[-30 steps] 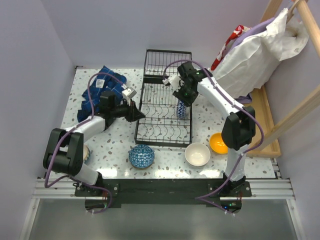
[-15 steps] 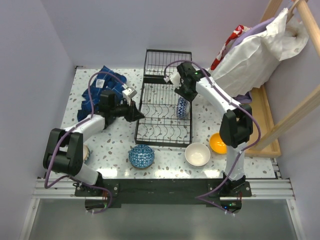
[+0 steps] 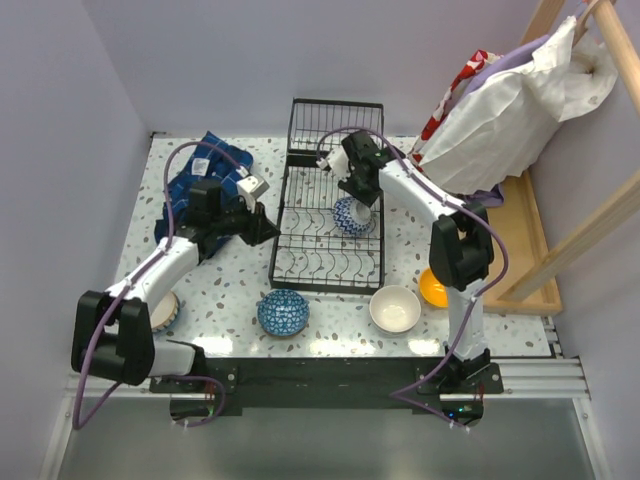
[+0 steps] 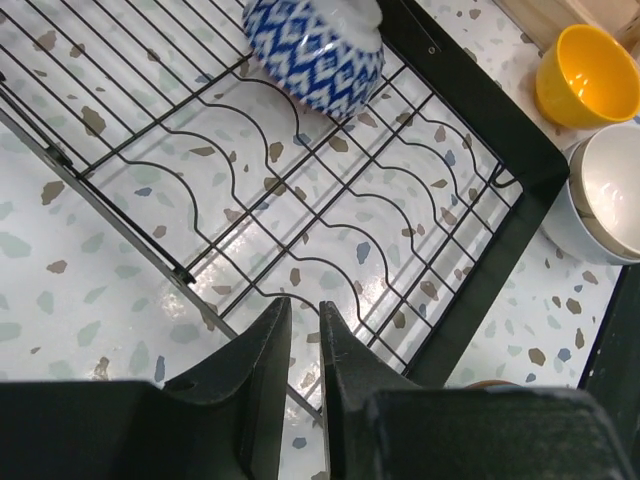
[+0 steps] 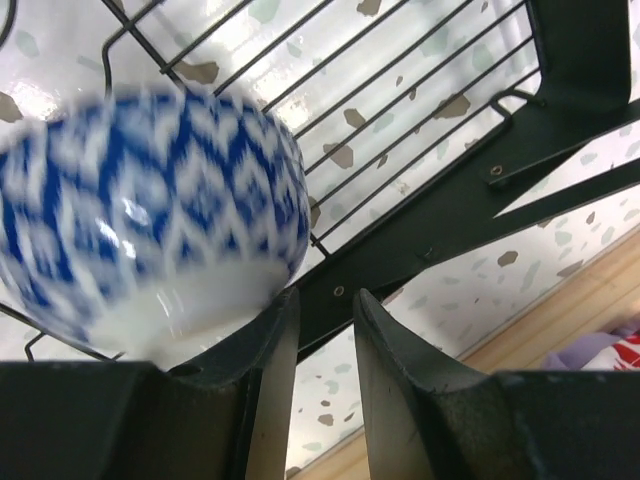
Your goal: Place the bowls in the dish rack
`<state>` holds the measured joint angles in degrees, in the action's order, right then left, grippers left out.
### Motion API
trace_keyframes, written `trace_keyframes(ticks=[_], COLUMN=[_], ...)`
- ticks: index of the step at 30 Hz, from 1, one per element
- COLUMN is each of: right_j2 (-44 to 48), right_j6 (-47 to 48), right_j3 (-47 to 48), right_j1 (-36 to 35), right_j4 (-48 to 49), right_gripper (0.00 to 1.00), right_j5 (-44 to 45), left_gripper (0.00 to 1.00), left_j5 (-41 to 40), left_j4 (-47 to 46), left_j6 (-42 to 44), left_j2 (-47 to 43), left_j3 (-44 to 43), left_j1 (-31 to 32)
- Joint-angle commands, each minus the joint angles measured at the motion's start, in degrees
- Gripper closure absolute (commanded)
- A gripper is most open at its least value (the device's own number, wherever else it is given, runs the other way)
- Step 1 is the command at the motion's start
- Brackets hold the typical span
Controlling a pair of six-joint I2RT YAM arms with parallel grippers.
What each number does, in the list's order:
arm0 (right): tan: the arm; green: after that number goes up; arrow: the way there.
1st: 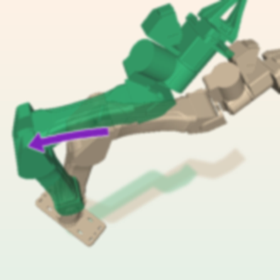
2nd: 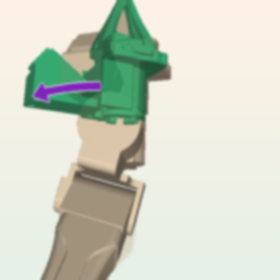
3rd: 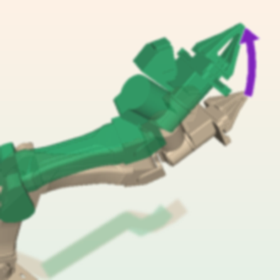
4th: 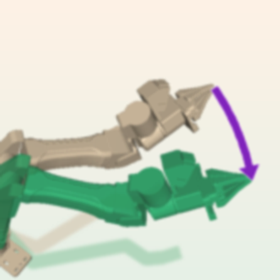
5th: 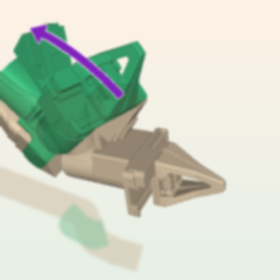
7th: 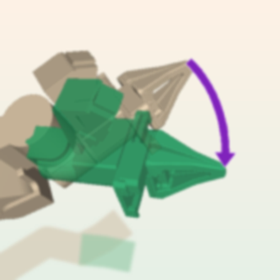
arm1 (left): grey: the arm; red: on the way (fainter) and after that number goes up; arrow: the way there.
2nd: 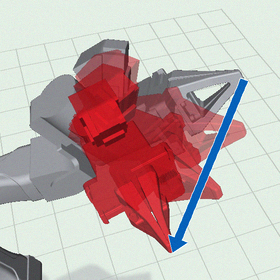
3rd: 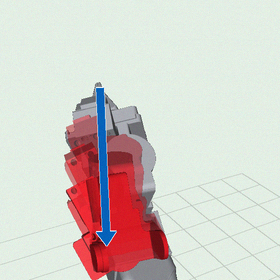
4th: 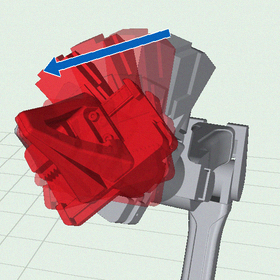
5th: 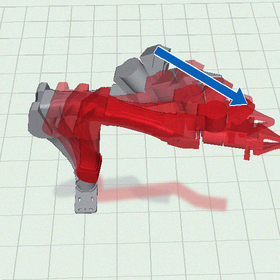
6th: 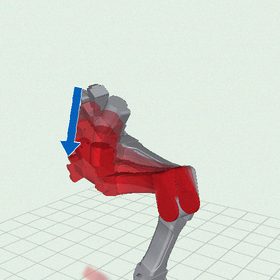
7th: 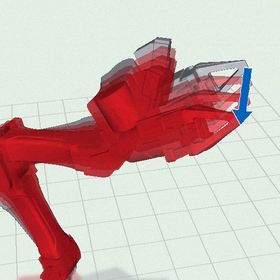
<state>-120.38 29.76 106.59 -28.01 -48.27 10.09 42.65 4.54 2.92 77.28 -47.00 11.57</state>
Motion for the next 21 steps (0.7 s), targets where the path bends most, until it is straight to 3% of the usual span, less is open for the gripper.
trace_keyframes(ticks=[1,6,9,10,11,14,18,21], right_j2=[5.75,9.36,12.53,13.49,15.42,17.98,18.78,17.99], right_j6=[-0.49,-1.72,-1.55,-1.46,-1.72,-2.07,-4.61,-3.93], right_j3=[-4.35,-8.85,-9.2,-9.2,-9.12,-9.2,-12.36,-13.16], right_j1=[-0.2,-0.2,-0.03,-0.03,0.06,-0.11,-0.47,-1.34], right_j4=[3.44,6.34,7.05,7.05,7.05,4.42,3.28,5.2], right_gripper=[0.68,0.65,0.49,0.44,0.37,0.31,0.12,0.1], right_j5=[3.44,5.64,6.26,6.0,3.82,-6.0,-15.53,-18.15], left_gripper=[0.77,0.73,0.65,0.57,0.54,0.5,0.48,0.45], left_j5=[-2.57,-3.72,-3.63,-3.46,-3.02,-1.79,-1.43,-1.26], left_j4=[5.48,5.93,2.94,2.24,1.28,-0.57,-1.02,-0.06], left_j6=[3.67,2.71,-0.7,-1.94,-2.82,-10.2,-15.56,-17.59], left_j2=[-3.97,-6.35,-5.74,-4.95,-2.85,1.98,6.65,7.63], left_j3=[-1.25,-0.55,-1.85,-2.73,-3.87,-8.36,-13.28,-14.95], left_j1=[-0.5,-0.41,0.11,0.38,0.99,1.61,1.52,0.73])
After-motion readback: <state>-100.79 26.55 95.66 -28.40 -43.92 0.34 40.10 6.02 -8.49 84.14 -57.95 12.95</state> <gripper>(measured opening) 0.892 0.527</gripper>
